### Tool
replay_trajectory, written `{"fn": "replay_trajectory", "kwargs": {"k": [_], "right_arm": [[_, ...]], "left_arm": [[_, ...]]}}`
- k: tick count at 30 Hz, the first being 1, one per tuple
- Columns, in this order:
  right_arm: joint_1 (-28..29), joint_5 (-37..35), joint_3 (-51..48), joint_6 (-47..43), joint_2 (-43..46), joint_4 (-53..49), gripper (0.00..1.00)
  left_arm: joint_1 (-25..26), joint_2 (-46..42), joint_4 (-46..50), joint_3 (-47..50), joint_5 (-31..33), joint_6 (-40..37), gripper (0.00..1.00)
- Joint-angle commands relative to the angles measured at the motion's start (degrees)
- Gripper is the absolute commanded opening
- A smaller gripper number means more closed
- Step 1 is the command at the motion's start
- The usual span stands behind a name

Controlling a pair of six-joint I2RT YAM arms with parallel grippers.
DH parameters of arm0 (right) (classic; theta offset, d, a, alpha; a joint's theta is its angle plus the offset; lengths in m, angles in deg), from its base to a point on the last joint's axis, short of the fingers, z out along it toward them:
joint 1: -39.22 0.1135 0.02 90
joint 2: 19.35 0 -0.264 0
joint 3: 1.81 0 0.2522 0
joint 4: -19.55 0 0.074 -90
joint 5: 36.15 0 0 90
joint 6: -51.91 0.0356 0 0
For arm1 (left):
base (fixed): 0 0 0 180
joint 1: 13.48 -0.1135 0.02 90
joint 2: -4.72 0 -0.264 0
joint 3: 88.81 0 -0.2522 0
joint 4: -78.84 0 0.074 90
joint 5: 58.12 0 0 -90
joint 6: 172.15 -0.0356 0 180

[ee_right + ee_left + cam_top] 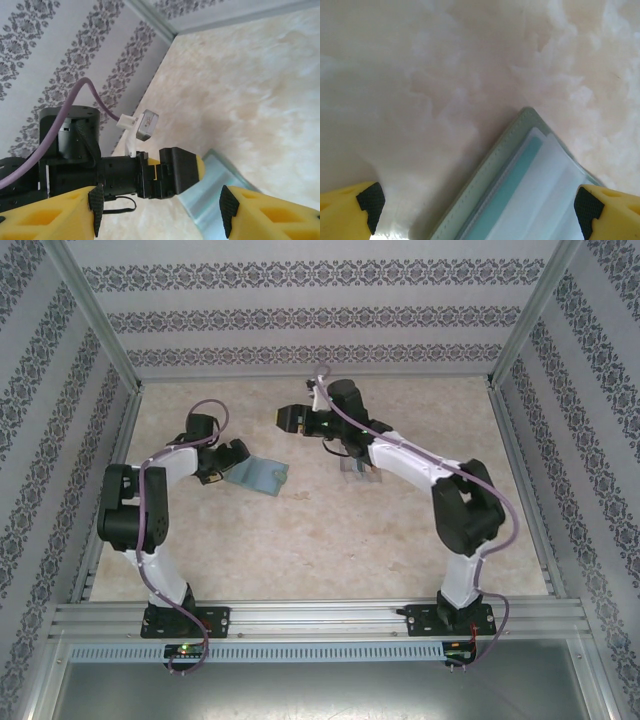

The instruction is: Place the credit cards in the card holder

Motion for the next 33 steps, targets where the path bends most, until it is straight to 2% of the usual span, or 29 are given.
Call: {"fn": "replay_trajectory", "kwargs": {"k": [1,5,9,11,14,15,24,30,32,33], "right_arm": [[-0.69,-8.18,-6.77,-4.64,5.66,-1.91,0.65],[-3.38,-13.00,-13.77,-5.66,12.24,-2.95,0.65],[-4.51,-15.03,-16.68,-8.69,15.90,-5.68,0.65],[-5.06,-14.95,-18.03,-8.93,17.04,-6.02,0.65],[-5.47,-14.99,-19.63,-8.82,18.20,-6.09,0.65],[-5.48,-15.03,-20.04,-8.62,18.48,-5.94,0.65],[-5.75,-14.86,-21.05,-8.17,18.96,-5.54,0.65],[-6.28,-15.30,-21.05,-8.36,19.33,-5.69,0.65],[-5.99,-17.85,-20.92,-9.94,19.72,-7.04,0.65],[-5.64,-20.32,-20.93,-10.92,20.17,-7.90,0.86]], "left_arm": [[0.46,1.31,5.73,-0.90,6.00,-2.04,0.99],[0.54,2.31,4.58,0.53,4.40,-2.47,1.00],[0.52,2.83,3.10,2.51,0.92,-1.44,0.91],[0.48,2.42,0.76,4.39,-1.78,-0.33,0.76],[0.54,2.05,-3.84,6.78,-7.44,1.18,0.60],[0.50,1.82,-4.86,7.74,-8.51,1.79,0.57],[2.72,-0.27,-4.57,9.64,-10.50,1.11,0.56],[4.64,-3.06,-5.90,11.87,-11.71,3.92,0.43],[5.13,-4.03,-6.25,12.61,-11.30,5.41,0.42],[5.47,-4.56,-6.93,13.19,-11.29,6.39,0.42]]}}
